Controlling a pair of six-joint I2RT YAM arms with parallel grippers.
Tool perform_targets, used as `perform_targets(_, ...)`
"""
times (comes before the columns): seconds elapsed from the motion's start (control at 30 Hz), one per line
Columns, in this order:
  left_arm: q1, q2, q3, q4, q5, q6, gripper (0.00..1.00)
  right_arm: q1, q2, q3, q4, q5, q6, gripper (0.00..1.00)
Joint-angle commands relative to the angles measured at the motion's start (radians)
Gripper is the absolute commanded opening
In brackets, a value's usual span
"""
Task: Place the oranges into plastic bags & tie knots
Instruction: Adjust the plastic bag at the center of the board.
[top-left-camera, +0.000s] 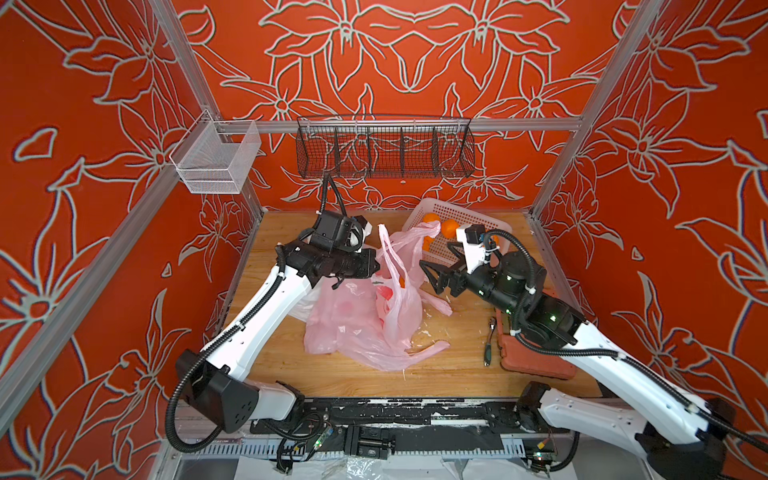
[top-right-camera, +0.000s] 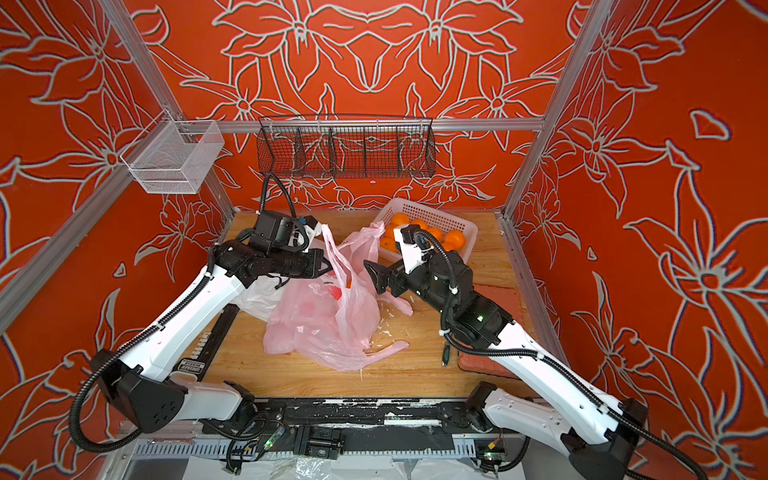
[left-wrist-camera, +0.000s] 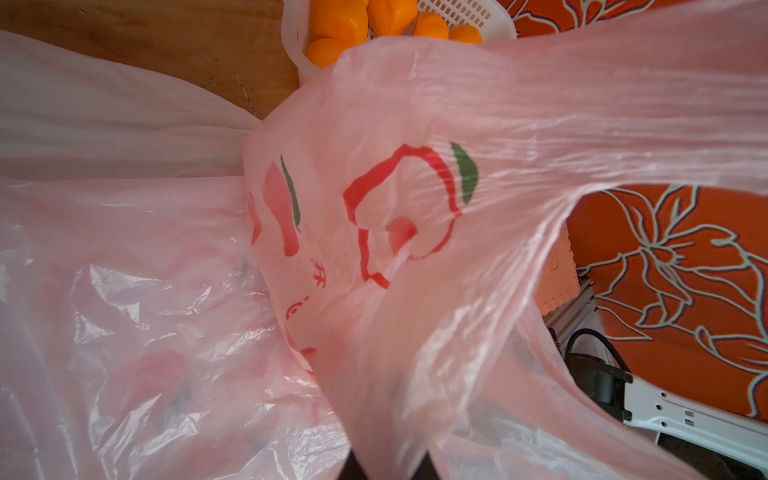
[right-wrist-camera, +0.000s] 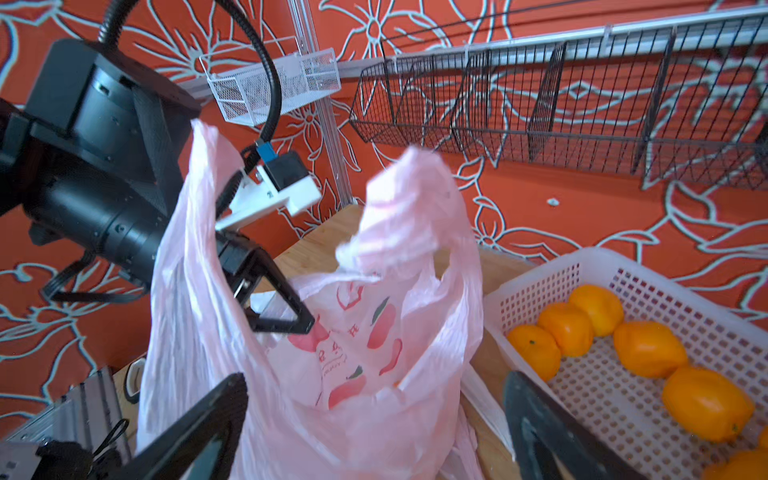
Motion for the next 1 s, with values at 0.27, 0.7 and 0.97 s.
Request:
perform_targets(0.27, 0.004, -0.024, -0.003, -0.008, 0.009, 0.0, 0.0, -0.026, 0.116, 0.113, 0.194, 0.07, 0.014, 0.84)
perform_targets(0.7, 0.019, -0.127, -0.005, -0.023, -0.098, -0.057, 0.26, -0.026, 0.147, 0.198, 0.073, 0.094, 0.031, 0.02)
perform_targets(0.97, 0.002, -0.396, -0.06, -0.002, -0.128, -0.031, 0.79, -0.026, 0.203, 0.313, -0.09, 0.085, 0.11, 0.0)
